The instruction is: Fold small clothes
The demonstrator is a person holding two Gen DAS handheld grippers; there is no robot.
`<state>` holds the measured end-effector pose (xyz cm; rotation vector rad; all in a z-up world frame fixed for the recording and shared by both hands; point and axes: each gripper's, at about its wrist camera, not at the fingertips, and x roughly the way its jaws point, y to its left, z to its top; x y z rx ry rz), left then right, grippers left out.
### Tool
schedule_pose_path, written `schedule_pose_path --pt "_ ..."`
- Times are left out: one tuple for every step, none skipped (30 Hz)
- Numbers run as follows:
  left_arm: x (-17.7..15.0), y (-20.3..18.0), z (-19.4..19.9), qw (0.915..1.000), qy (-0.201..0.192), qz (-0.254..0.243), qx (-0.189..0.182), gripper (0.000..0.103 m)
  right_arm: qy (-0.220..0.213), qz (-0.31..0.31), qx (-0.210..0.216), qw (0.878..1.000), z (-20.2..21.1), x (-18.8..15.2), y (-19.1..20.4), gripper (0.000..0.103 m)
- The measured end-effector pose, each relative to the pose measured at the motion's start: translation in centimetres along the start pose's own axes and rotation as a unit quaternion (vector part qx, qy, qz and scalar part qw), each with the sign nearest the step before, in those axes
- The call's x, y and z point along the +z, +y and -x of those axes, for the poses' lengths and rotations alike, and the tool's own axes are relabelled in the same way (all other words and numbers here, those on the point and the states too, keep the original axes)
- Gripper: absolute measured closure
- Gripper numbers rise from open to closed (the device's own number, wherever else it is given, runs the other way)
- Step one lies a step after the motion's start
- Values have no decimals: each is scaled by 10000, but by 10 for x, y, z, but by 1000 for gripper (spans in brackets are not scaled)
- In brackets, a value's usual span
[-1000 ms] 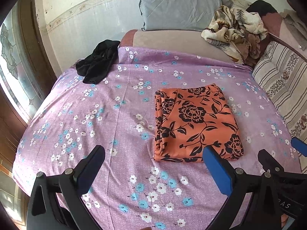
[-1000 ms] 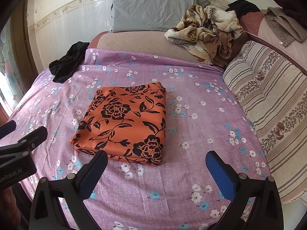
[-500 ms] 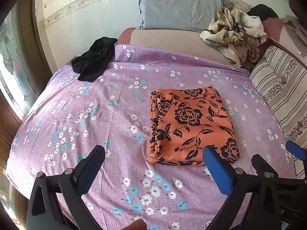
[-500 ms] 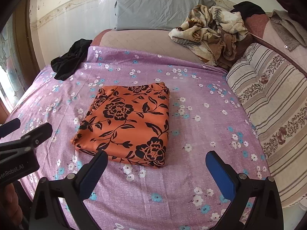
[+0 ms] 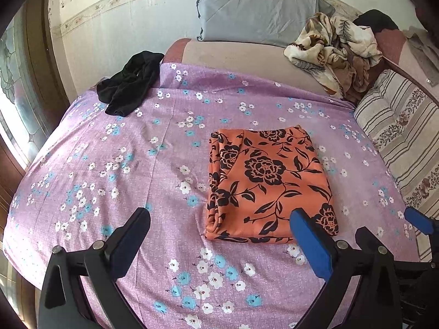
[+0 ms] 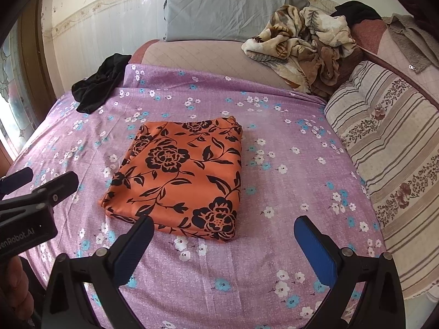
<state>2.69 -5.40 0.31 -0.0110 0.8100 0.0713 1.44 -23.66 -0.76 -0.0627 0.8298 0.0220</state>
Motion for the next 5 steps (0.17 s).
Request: schedule_pose_path --pt "1 -1 0 10000 -41 6 31 2 5 0 0 10000 -1 0 0 0" --pt "2 -1 0 10000 -80 9 55 2 11 3 3 10000 -2 1 0 0" --pt "3 -1 0 9999 -99 4 49 2 20 5 8 10000 -3 1 0 0" --pt "4 -1 -1 10000 -96 -1 23 2 27 3 8 10000 -4 2 0 0" --pt "6 -2 -2 10000 -89 -4 -1 2 34 5 6 10000 -5 2 0 0"
